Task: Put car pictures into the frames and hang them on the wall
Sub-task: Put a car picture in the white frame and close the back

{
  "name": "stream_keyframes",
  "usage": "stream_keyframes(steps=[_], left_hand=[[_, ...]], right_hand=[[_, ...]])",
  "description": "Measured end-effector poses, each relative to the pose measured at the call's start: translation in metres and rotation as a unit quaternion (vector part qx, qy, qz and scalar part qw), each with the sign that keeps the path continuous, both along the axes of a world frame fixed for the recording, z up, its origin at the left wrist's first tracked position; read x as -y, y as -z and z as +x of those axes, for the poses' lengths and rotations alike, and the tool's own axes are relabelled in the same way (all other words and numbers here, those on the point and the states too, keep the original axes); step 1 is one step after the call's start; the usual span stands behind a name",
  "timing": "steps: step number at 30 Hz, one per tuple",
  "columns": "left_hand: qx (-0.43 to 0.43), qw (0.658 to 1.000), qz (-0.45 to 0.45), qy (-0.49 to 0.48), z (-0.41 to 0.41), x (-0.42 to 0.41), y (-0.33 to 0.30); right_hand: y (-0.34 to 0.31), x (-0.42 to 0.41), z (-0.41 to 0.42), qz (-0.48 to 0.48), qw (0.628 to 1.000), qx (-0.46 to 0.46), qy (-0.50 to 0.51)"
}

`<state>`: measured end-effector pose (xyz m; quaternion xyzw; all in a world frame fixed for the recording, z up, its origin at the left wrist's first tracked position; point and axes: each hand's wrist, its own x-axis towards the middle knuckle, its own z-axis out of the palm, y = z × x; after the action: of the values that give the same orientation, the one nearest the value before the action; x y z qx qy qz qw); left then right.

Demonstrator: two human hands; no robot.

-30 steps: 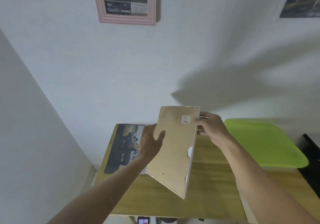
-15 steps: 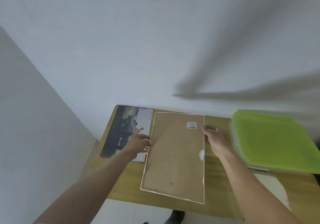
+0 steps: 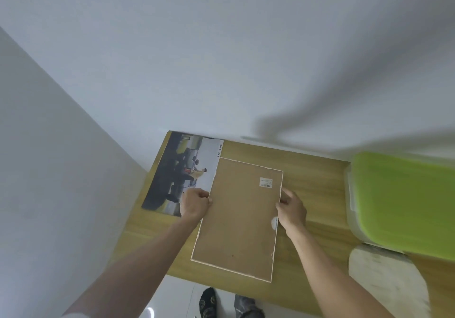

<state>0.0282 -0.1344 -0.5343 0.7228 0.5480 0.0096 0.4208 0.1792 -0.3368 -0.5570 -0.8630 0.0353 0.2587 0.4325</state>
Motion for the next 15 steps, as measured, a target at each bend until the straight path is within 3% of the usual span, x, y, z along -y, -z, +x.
stream_keyframes(steps=[9, 15], left_hand=[[-0.018, 0.999, 0.041, 0.028, -0.013, 0.004, 0.017], [-0.094, 0.969, 0.117, 0.197, -0.027, 0.016, 0.018]], right_hand=[[0.008, 0.005, -0.013, -0.011, 0.999, 0.041, -0.032], [0.002, 0.013, -0.042, -0.191, 0.968, 0.080, -0.144]])
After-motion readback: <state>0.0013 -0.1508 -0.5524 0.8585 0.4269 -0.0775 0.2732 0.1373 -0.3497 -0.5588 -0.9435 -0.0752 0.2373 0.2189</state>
